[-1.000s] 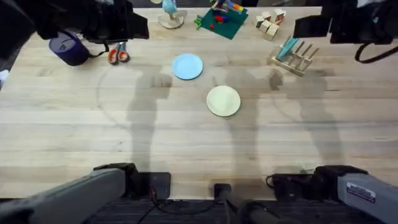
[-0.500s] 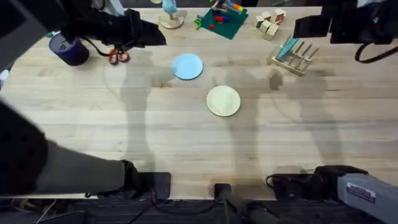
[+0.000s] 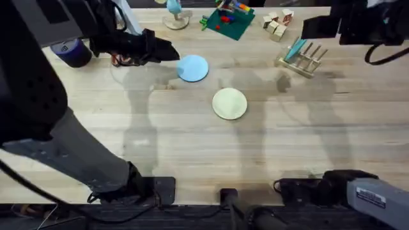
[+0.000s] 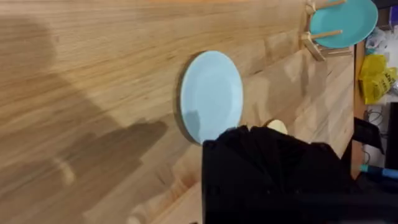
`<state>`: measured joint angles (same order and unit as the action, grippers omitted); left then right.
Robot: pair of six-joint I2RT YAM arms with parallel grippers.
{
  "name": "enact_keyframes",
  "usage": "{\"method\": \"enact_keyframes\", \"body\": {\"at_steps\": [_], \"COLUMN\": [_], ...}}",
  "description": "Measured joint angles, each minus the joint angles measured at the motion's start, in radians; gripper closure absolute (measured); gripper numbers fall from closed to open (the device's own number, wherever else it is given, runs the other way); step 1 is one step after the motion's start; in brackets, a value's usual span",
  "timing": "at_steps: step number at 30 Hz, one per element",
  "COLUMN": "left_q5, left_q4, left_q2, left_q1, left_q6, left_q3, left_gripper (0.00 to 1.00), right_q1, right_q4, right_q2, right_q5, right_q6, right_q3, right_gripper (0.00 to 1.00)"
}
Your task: Pick up the plates from the table one by one and place each into a slot on the dish rack.
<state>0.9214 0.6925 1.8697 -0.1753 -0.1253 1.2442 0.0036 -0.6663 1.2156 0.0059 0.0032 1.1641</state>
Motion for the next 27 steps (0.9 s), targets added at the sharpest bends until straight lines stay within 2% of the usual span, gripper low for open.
{"method": "enact_keyframes", "body": {"at_steps": [9, 19, 27], "left_q5": [0.006, 0.008, 0.012], "left_q4": [-0.034, -0.079, -0.094], "left_q2": [0.084, 0.143, 0.156], "left_q1": [0.006, 0.063, 0.063], "left_q6": [-0.002, -0.003, -0.002], "left_q3": [0.0, 0.0, 0.002], "left_gripper": [0.96, 0.959, 0.959], "right_q1": [0.0, 0.0, 0.0], "right_q4": [0.0, 0.0, 0.0], "right_q2": [0.0, 0.0, 0.0], "right_q5": [0.0, 0.0, 0.0], "right_q6": [0.0, 0.0, 0.0], "right_q3": [0.0, 0.0, 0.0], "right_gripper": [0.005, 0.005, 0.005]}}
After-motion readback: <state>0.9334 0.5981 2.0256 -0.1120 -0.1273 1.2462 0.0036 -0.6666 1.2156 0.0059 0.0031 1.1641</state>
